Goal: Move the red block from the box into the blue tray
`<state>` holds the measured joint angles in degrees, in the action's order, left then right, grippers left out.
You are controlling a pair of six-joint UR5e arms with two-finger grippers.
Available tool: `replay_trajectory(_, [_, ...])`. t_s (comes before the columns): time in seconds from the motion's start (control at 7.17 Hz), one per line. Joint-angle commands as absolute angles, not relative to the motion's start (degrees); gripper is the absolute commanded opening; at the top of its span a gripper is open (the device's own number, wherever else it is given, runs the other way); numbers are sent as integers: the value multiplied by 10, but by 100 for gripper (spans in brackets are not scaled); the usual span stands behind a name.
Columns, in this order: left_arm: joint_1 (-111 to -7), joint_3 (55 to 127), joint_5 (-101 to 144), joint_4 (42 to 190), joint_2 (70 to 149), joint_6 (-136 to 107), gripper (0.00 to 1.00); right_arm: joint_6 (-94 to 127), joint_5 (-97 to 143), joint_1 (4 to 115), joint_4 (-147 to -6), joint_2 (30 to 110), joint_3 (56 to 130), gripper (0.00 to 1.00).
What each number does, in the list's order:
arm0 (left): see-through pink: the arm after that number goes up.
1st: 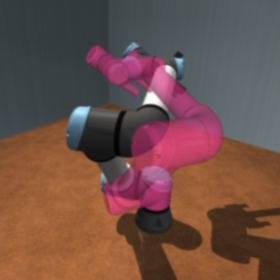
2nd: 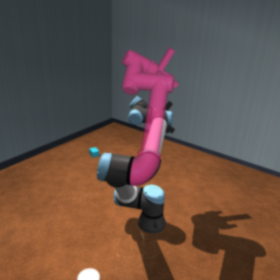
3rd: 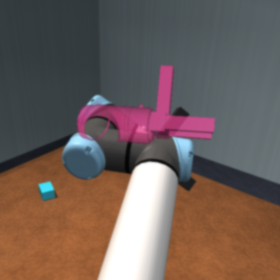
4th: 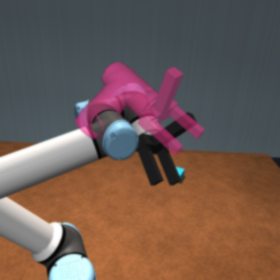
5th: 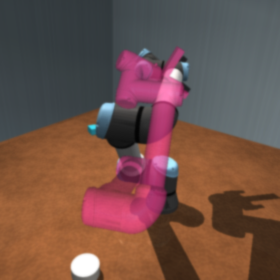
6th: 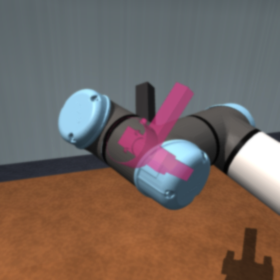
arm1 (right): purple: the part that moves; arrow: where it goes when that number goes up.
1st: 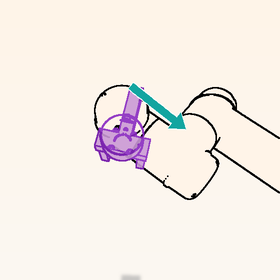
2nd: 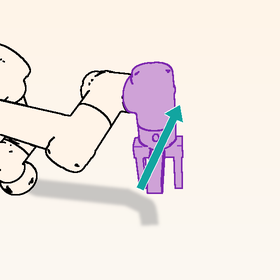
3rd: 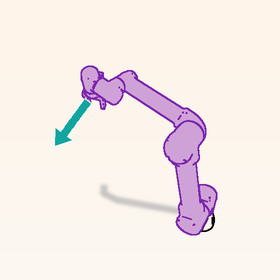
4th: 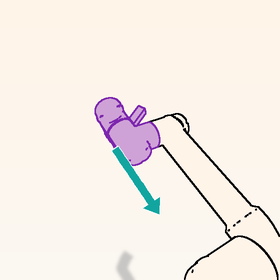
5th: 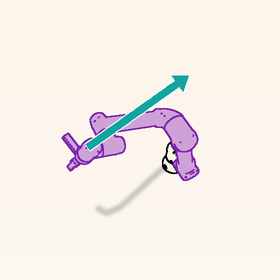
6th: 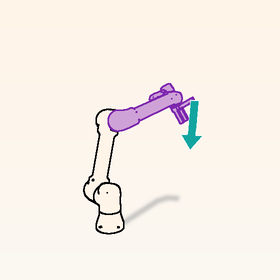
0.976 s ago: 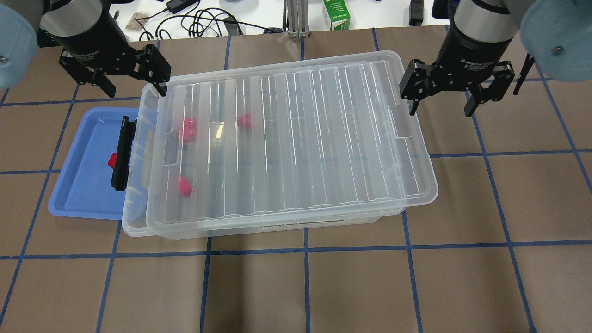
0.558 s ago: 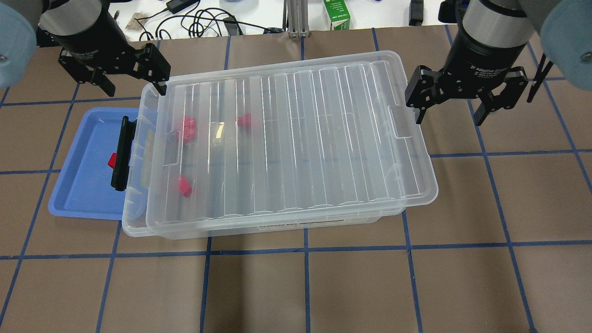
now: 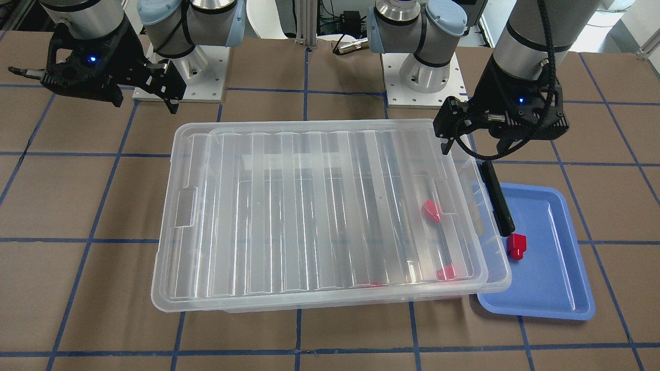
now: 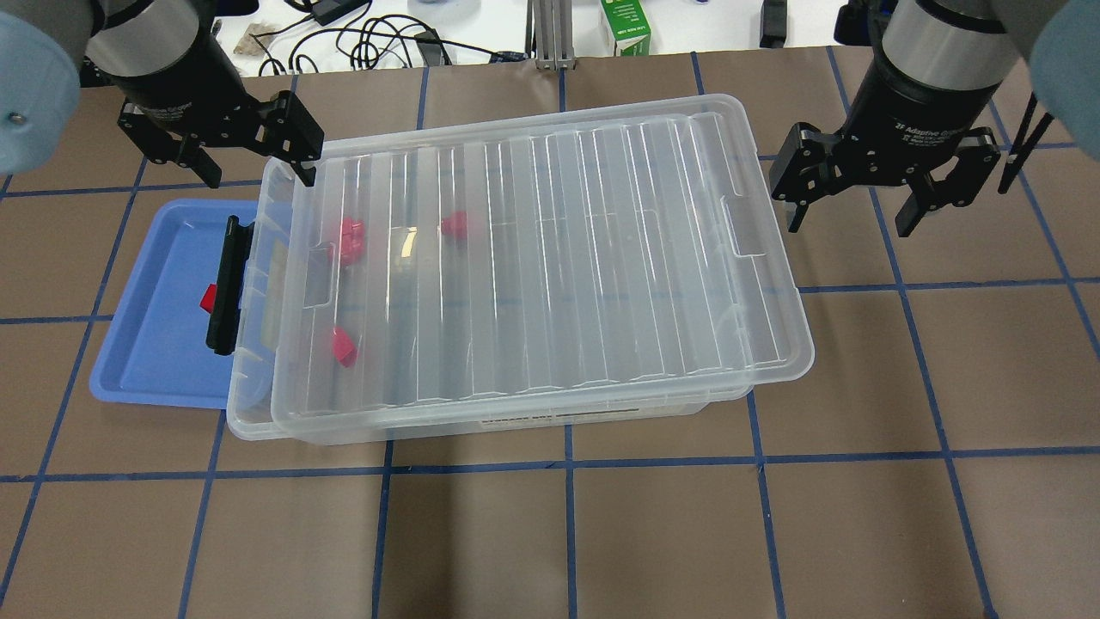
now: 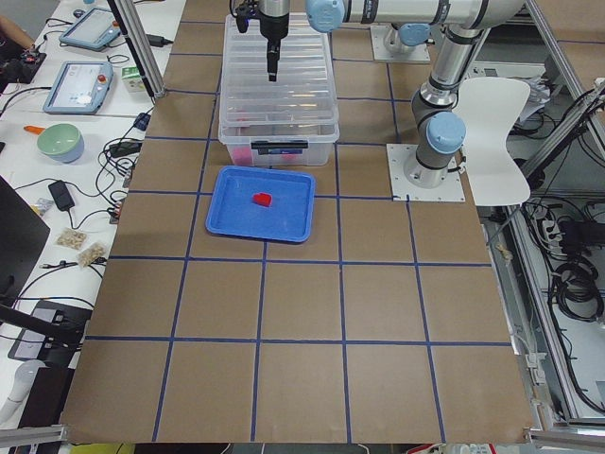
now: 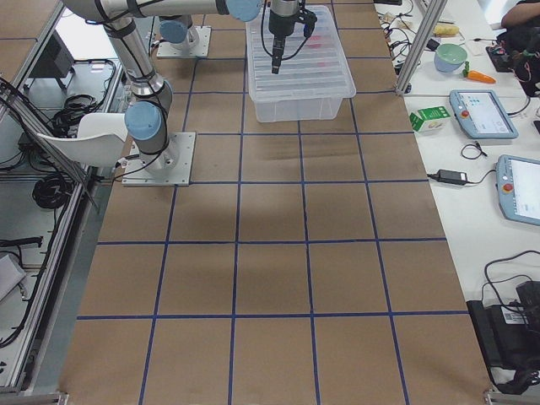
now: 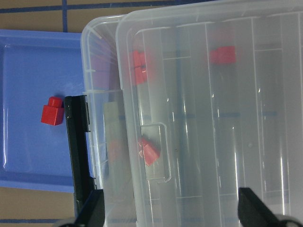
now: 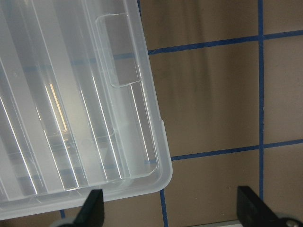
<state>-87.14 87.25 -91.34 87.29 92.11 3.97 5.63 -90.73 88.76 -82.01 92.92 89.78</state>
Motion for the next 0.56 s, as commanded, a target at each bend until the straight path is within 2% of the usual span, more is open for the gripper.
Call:
replay_trajectory(0.0, [-872, 875, -914, 875, 918, 40, 100, 55, -904, 887, -822, 932, 894, 100])
replay_trajectory(0.42, [-872, 875, -914, 875, 919, 40, 100, 55, -900, 889, -822, 941, 899, 100])
